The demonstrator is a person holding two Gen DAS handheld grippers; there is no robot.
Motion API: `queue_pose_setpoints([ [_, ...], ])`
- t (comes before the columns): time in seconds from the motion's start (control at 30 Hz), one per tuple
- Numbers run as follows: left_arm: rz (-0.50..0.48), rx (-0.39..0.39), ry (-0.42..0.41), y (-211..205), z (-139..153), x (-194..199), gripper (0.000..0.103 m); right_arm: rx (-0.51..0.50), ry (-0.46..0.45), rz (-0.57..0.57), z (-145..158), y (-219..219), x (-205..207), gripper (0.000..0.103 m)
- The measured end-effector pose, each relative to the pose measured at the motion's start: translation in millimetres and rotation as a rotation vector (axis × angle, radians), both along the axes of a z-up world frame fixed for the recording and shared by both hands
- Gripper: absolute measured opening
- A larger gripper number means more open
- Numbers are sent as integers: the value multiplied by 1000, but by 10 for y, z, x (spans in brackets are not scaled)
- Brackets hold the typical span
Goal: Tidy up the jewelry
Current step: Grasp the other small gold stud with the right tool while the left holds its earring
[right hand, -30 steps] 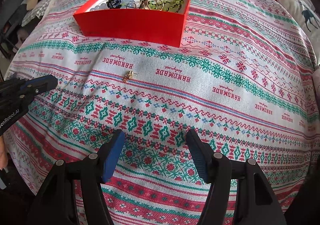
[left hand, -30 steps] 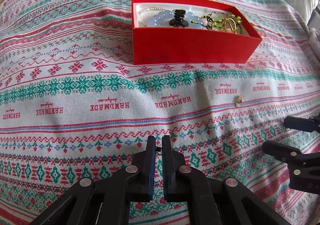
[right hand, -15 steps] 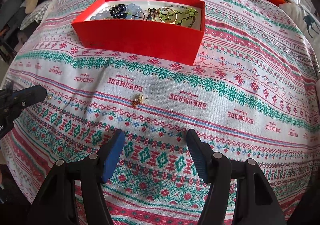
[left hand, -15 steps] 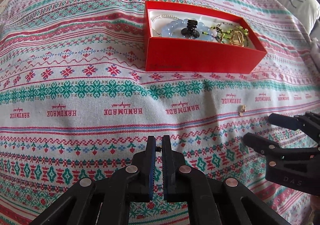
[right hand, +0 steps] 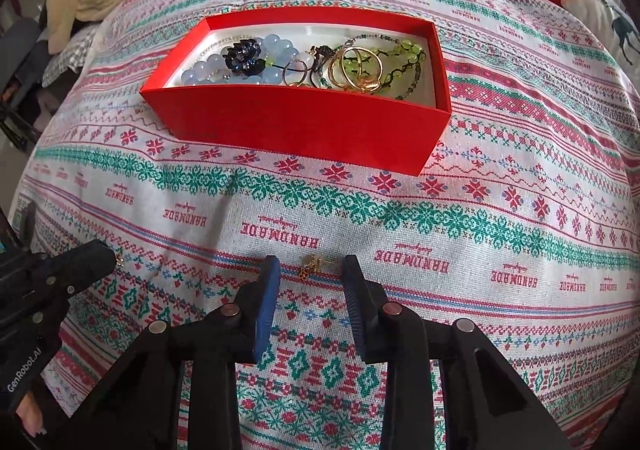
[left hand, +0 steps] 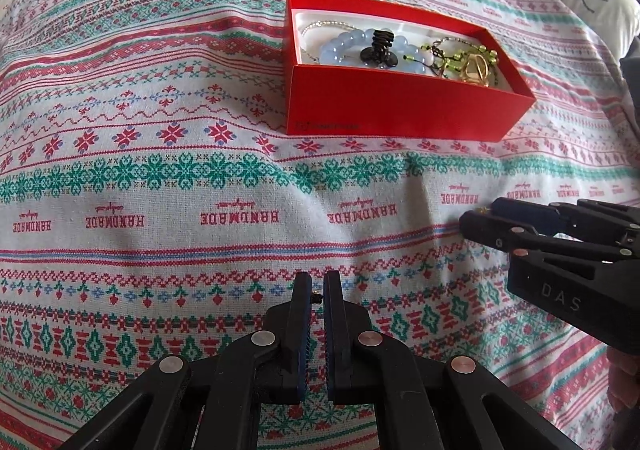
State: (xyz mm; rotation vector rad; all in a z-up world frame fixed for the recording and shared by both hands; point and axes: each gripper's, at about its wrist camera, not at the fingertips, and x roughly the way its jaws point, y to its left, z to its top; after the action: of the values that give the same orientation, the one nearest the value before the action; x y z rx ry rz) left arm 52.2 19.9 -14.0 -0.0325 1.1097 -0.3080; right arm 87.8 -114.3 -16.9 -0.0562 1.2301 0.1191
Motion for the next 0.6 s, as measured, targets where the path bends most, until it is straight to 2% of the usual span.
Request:
queue_pose_setpoints([
  [0.27,1,-1,2,-4,9,-1,1,9,8,-17,-21,-11,44,12],
  [0.6,8,-15,1,106,73,43,1,29,20,-20,104,-224,-119,12],
])
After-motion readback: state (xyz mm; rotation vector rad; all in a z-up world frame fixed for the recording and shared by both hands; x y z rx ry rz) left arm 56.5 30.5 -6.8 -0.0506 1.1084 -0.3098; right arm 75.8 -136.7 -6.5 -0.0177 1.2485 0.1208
